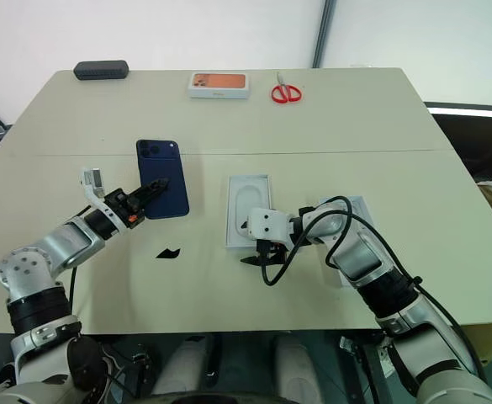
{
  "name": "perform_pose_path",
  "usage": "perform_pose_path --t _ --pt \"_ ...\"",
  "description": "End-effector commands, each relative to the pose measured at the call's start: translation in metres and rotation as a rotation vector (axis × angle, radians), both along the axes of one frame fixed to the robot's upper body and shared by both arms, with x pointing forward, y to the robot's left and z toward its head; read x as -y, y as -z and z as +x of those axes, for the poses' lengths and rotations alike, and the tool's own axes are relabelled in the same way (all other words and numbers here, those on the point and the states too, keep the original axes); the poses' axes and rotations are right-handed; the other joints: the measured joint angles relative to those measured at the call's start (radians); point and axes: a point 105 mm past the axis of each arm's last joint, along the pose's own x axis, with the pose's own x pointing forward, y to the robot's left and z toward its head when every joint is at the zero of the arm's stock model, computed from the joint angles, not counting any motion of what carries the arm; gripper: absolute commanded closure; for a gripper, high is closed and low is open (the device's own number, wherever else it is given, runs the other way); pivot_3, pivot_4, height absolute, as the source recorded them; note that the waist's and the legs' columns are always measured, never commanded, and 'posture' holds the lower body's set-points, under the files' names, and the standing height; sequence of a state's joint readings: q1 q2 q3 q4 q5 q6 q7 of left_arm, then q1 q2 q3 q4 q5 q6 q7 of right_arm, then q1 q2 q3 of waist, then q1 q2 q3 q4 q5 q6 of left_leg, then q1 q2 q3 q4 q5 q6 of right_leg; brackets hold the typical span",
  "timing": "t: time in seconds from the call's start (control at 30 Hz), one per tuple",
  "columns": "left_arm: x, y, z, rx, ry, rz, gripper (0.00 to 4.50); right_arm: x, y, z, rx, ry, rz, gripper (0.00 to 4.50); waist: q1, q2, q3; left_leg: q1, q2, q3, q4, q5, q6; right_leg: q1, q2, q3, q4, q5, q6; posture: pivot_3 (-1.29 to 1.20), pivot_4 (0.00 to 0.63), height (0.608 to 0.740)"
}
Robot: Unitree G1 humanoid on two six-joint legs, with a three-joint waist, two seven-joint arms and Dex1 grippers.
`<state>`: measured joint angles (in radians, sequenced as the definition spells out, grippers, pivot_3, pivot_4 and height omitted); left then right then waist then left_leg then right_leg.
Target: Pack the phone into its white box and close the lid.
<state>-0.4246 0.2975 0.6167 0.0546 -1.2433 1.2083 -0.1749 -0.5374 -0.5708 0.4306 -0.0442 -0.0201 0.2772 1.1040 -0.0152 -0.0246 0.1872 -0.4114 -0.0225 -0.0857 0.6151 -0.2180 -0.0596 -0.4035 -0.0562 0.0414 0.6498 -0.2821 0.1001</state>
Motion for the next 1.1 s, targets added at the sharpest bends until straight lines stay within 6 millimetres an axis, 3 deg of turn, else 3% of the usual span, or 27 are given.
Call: perform_pose_path --t 0.03,0.37,1.1 --pt "-0.009 -0.013 -0.005 0.05 0.001 0.006 4.39 -0.002 -0.004 0.003 0.036 -0.006 -0.005 0.63 -0.001 0.0 0.0 0.0 0.0 0.0 0.0 0.0 0.0 0.0 0.0 0.0 0.0 0.0 0.0 0.0 0.15 0.74" --pt "-0.062 -0.023 -0.006 0.059 -0.09 0.117 4.39 -0.004 0.003 0.008 0.043 0.014 -0.023 0.63 -0.004 0.0 0.0 0.002 0.0 0.0 0.0 0.001 -0.002 0.001 0.003 0.0 0.001 0.001 -0.002 0.0 0.15 0.74" --pt "-0.043 -0.021 -0.007 0.059 -0.024 0.07 4.39 -0.001 0.005 0.007 0.033 0.012 -0.045 0.63 -0.002 -0.001 0.0 0.002 0.003 0.0 0.0 0.002 -0.003 0.001 0.005 0.0 0.001 0.002 -0.003 0.0 0.15 0.74"
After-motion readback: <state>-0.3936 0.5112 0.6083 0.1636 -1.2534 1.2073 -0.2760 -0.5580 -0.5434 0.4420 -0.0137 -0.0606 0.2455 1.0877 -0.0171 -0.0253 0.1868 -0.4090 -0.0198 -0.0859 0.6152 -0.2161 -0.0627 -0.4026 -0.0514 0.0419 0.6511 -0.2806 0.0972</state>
